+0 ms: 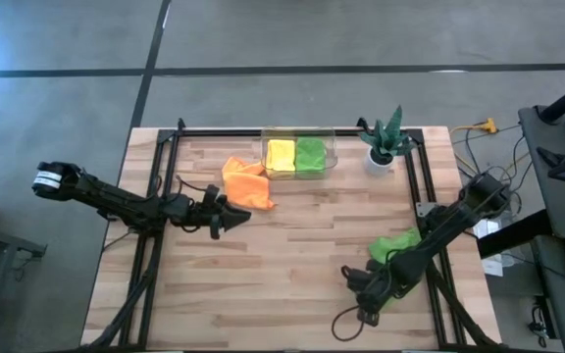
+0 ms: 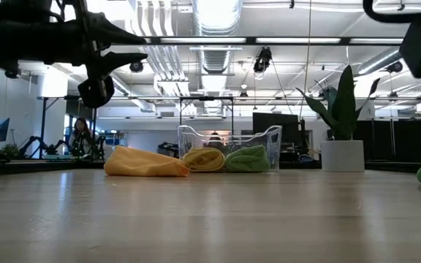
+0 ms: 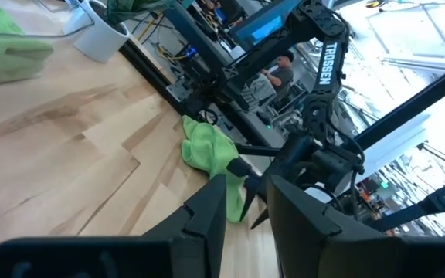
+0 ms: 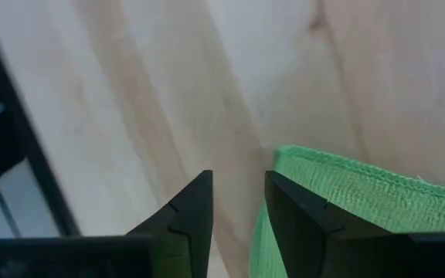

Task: Fold microfiber towels
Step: Fold the green microfiber towel

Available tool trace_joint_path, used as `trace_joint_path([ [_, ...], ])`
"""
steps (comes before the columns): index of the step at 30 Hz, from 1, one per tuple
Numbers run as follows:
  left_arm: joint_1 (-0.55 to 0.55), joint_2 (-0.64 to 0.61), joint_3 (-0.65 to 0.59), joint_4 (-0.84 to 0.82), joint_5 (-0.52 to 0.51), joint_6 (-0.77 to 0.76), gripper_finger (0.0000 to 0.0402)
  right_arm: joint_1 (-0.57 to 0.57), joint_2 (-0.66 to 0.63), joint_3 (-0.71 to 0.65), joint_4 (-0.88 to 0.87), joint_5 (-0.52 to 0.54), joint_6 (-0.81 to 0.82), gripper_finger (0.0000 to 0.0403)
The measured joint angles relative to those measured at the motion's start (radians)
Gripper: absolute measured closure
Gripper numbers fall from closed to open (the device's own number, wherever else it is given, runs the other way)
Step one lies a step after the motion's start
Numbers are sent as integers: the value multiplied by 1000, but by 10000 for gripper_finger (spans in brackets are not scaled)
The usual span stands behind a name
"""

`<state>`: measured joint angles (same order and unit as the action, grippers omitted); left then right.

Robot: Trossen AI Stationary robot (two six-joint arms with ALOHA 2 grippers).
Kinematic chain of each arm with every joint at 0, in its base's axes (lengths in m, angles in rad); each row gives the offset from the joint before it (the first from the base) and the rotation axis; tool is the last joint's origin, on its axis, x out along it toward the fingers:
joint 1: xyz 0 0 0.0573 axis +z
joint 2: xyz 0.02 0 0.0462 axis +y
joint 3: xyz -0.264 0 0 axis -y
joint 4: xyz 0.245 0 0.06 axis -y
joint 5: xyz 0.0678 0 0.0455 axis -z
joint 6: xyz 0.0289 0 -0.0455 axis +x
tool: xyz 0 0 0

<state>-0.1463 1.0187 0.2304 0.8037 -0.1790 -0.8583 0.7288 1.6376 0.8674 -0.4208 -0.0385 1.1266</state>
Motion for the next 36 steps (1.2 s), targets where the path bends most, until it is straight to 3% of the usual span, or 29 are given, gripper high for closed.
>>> trace_joint_path([
  [14, 0, 0, -7, -6, 72, 1, 320, -3, 132, 121, -200, 14, 89, 299],
  [22, 0, 0, -9, -5, 90, 1, 320, -20, 148, 149, -263, 13, 63, 388],
  [29, 0, 0, -9, -3, 109, 2, 320, -77, 24, 204, -328, 43, -60, 394],
  [36, 0, 0, -10, -1, 111, 10, 320, -139, -155, 347, -324, 255, -315, 394],
])
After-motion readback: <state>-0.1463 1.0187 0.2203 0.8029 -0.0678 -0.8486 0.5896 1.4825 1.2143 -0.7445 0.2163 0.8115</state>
